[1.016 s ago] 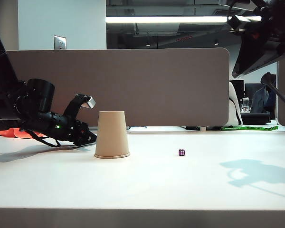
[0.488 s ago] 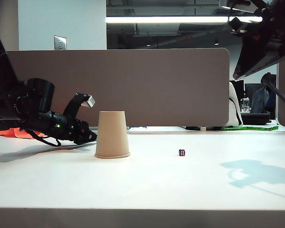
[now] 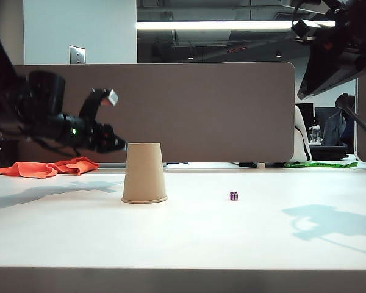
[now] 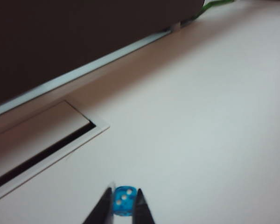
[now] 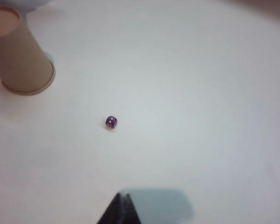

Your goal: Throw the dice onto the paper cup, compare its value with the values of the other dice on the table, place the die with the higher value on the paper cup, and take no action if both dice have the same value.

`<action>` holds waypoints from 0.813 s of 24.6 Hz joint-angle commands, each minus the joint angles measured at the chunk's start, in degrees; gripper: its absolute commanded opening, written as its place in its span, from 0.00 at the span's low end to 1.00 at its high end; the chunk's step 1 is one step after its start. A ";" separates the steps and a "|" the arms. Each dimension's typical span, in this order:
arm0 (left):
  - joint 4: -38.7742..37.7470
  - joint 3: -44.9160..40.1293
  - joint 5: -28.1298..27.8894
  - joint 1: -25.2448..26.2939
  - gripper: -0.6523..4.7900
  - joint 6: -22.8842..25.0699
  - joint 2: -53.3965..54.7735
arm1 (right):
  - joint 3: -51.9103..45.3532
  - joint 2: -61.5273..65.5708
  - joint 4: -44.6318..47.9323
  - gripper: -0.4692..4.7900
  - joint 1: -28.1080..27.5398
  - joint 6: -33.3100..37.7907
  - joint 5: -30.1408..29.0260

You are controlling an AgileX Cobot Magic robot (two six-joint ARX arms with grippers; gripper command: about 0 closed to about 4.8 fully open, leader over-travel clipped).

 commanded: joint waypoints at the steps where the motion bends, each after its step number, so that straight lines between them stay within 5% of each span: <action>1: -7.30 0.09 1.05 0.00 0.15 -0.52 -4.50 | 0.22 -0.02 2.54 0.09 0.02 0.11 -0.11; 9: -26.60 0.09 3.80 0.00 0.15 -0.15 -11.47 | 0.22 -0.02 4.55 0.09 0.02 0.11 -0.11; 20: -40.22 0.07 8.57 -0.74 0.15 9.75 -17.75 | 0.22 -0.04 4.26 0.09 0.02 0.11 -0.13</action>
